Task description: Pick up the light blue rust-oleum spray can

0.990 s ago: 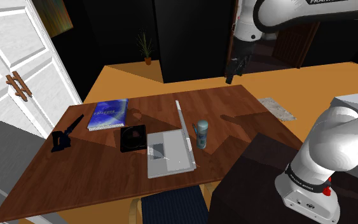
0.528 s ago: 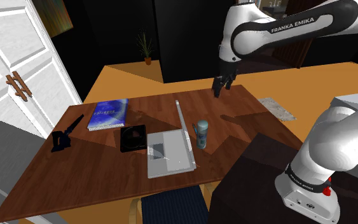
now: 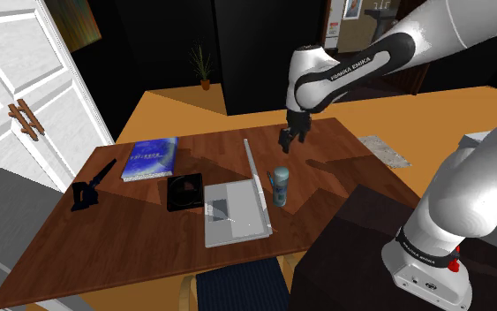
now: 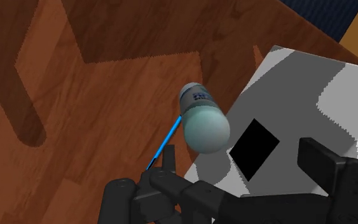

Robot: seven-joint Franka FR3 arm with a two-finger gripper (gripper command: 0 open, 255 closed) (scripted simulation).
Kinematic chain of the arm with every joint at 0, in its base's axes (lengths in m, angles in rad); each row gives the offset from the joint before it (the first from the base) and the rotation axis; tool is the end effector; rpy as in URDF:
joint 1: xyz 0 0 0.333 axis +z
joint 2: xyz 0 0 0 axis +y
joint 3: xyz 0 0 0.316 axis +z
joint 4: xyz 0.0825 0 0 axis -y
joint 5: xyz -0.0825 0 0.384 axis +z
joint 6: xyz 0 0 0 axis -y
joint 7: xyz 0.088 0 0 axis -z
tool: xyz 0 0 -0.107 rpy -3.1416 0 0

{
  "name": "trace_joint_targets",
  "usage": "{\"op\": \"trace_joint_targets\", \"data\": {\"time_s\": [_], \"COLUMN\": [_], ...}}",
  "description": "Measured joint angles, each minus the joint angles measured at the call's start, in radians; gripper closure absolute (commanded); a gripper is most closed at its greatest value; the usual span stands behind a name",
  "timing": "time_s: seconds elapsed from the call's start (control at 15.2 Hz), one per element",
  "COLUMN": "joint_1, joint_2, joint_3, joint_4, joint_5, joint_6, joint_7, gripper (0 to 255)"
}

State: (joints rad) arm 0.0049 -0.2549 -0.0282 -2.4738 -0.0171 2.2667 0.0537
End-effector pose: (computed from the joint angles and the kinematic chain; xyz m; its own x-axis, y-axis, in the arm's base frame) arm 0.4490 -0.0109 0.3908 0.9967 -0.0654 0.0480 -0.0657 -0.9978 0.0040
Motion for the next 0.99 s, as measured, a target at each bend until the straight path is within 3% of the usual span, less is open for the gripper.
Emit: {"op": "trace_joint_targets", "data": {"time_s": [0.66, 0.99], "joint_1": [-0.003, -0.001], "joint_2": [0.370, 0.452], "joint_3": [-0.001, 0.001], "joint_4": [0.096, 0.101], "joint_5": [0.015, 0.018], "joint_6": [0.231, 0.304], "joint_7": [0.033, 0.040], "gripper": [0, 0]}}
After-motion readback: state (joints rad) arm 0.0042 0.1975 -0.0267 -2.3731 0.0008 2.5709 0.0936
